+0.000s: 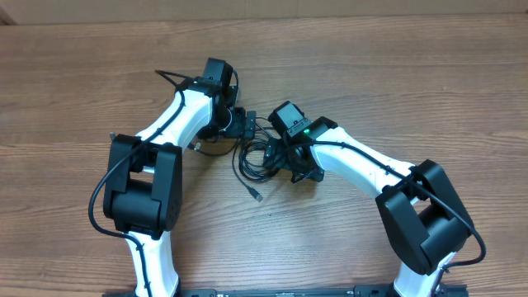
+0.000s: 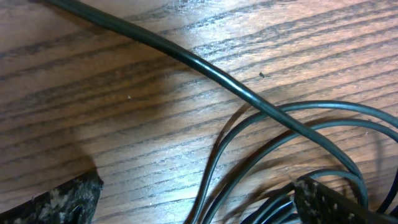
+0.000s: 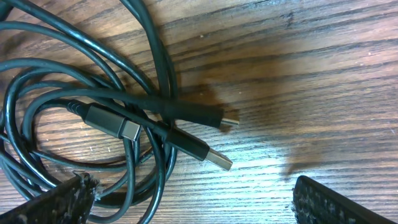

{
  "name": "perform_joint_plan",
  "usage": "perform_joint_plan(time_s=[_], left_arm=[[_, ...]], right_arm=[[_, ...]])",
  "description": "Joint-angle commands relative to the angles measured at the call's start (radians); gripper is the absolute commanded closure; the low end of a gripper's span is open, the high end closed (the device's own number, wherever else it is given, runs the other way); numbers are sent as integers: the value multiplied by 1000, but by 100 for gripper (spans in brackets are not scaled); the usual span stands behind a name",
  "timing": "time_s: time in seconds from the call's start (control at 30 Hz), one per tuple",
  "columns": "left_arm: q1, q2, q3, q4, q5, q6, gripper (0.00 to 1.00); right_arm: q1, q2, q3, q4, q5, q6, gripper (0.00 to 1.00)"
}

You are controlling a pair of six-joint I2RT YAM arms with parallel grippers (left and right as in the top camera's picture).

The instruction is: Untangle cables

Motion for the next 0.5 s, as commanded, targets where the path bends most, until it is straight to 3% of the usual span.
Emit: perform_joint_plan(time_s=[0.0, 0.47], left_arm=[[-6, 1, -15, 4, -3, -6, 1], [-6, 1, -15, 3, -30, 13, 0]], right_arm=[[3, 9, 9, 4, -1, 3, 0], [3, 9, 9, 4, 0, 3, 0]])
